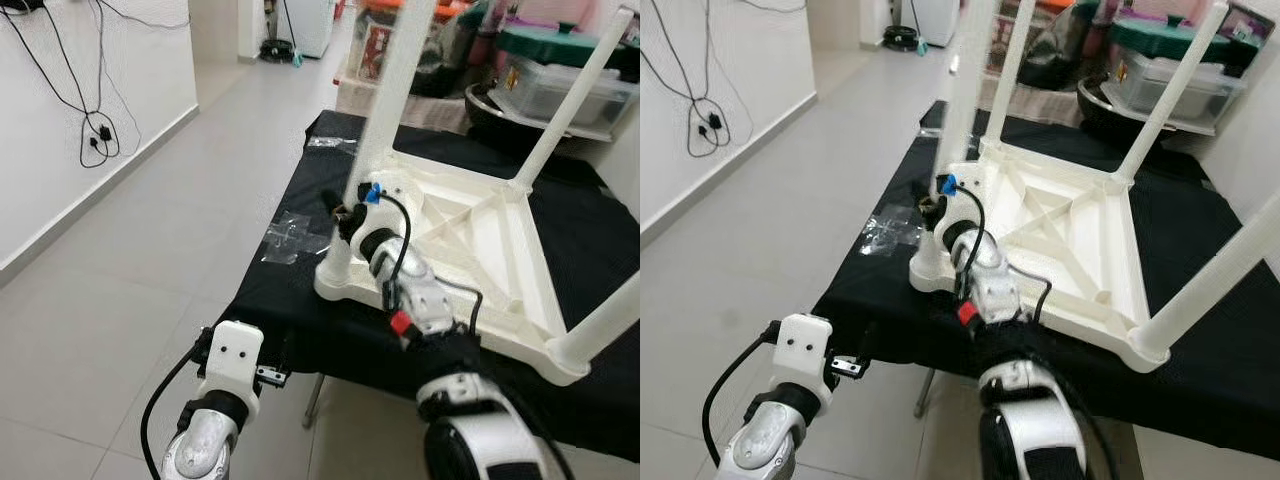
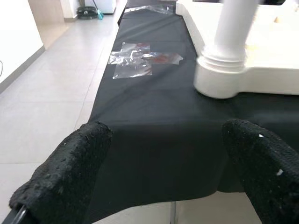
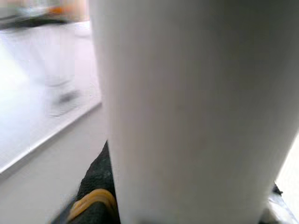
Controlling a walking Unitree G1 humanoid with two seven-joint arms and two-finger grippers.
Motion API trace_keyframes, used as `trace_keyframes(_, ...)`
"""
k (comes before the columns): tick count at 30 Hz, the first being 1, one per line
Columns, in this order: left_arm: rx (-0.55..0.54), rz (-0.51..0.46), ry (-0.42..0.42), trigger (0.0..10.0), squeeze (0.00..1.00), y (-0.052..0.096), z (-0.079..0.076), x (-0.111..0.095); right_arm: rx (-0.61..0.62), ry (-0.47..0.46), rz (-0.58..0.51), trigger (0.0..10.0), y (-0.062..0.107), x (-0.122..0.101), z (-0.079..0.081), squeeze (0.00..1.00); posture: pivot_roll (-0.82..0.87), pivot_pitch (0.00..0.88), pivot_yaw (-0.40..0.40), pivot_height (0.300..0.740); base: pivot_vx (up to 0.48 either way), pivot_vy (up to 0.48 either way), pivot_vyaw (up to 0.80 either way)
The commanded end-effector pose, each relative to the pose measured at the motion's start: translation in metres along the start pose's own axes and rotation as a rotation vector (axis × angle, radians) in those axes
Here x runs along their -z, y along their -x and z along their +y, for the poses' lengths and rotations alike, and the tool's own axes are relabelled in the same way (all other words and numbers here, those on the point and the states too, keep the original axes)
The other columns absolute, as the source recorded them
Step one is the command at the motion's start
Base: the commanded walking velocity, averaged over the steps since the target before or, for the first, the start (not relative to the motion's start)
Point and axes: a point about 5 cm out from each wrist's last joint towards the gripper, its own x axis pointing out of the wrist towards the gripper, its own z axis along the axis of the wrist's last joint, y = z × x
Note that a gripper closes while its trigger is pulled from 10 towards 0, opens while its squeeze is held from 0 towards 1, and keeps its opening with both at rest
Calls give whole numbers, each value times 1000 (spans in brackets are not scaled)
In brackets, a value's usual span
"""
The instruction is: Building children table
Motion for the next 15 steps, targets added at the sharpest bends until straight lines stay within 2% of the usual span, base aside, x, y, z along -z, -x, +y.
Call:
trace_keyframes(1, 15, 18, 4, 10000, 0, 0, -3, 3, 270, 33, 75, 0, 10, 12, -31, 0, 121, 40, -138, 740, 0, 0, 0)
trace_keyframes(6, 13, 18, 2, 10000, 0, 0, -3, 4, 303, -2, 97, 0, 16, 18, -14, 0, 124, 37, -139, 740, 0, 0, 0)
trace_keyframes(7, 13, 19, 2, 10000, 0, 0, -3, 4, 266, -12, 86, 10000, 14, 18, -8, 0, 122, 36, -138, 740, 0, 0, 0)
trace_keyframes(8, 13, 20, 3, 10000, 0, 0, -3, 4, 241, -19, 79, 10000, 13, 18, -4, 0, 122, 36, -138, 740, 0, 0, 0)
trace_keyframes(9, 13, 21, 3, 10000, 0, 0, -3, 4, 173, -53, 58, 10000, 11, 16, 3, 961, 122, 36, -138, 740, 0, 0, 0)
trace_keyframes(13, 14, 22, 4, 10000, 0, 0, -3, 4, 89, -67, 4, 10000, 12, 11, 10, 1000, 122, 36, -138, 740, 0, 0, 0)
trace_keyframes(14, 15, 22, 5, 10000, 0, -1, -3, 4, 76, -62, -38, 10000, 11, 5, 6, 1000, 119, 40, -138, 740, 0, 0, 0)
trace_keyframes(15, 15, 22, 6, 10000, 0, -1, -3, 4, 40, -68, -67, 10000, 9, -1, 2, 529, 121, 40, -139, 740, 0, 0, 0)
